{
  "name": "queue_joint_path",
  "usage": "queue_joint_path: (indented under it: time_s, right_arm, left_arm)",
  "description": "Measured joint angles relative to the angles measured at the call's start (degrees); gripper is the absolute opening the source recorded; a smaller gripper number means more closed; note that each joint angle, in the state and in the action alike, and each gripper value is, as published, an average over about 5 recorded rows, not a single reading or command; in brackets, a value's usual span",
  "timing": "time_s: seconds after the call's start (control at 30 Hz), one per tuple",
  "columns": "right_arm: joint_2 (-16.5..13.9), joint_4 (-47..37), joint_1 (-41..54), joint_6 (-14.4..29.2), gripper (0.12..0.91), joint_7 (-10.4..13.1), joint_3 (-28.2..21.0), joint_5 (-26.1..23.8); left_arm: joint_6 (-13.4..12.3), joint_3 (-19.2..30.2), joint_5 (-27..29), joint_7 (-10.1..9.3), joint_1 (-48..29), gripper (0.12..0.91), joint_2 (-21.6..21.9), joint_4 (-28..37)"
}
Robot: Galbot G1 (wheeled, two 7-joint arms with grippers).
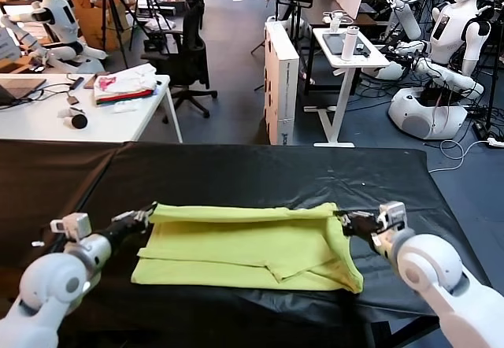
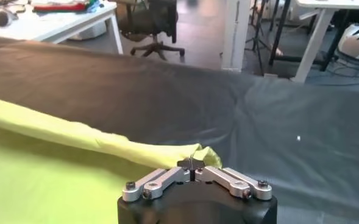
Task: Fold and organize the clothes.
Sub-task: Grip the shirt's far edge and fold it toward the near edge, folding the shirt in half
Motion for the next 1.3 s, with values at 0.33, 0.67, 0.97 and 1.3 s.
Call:
queue_joint_path:
  time_s: [0.33,0.67,0.97,1.3]
  right_arm:
    - [-0.4,3.1,-6.3,0.0,0.139,-0.2,2.7,-0.1]
    - [0.0,3.8,-10.2,0.0,0.139,-0.2,2.7,-0.7]
    - [0.1,5.5,-11.5,0.0,0.254,0.0,4.1,0.7]
    - [4.5,4.1,-9.7,0.0,0.814,-0.7,9.5,-0.2]
  left_arm:
    - [0.4,-1.8,1.2,-0.19,4.7,0.164,-0.7,-1.5]
    - [0.3,-2.2,3.1,-0.21,8.7,0.167,-1.9,-1.9]
    - [1.7,-3.7,3.2,-0.79,11.7,0.251,-2.7,-3.2]
    - [2.0,-6.9,3.6,-2.77,11.8,0.816,-3.2,-4.3]
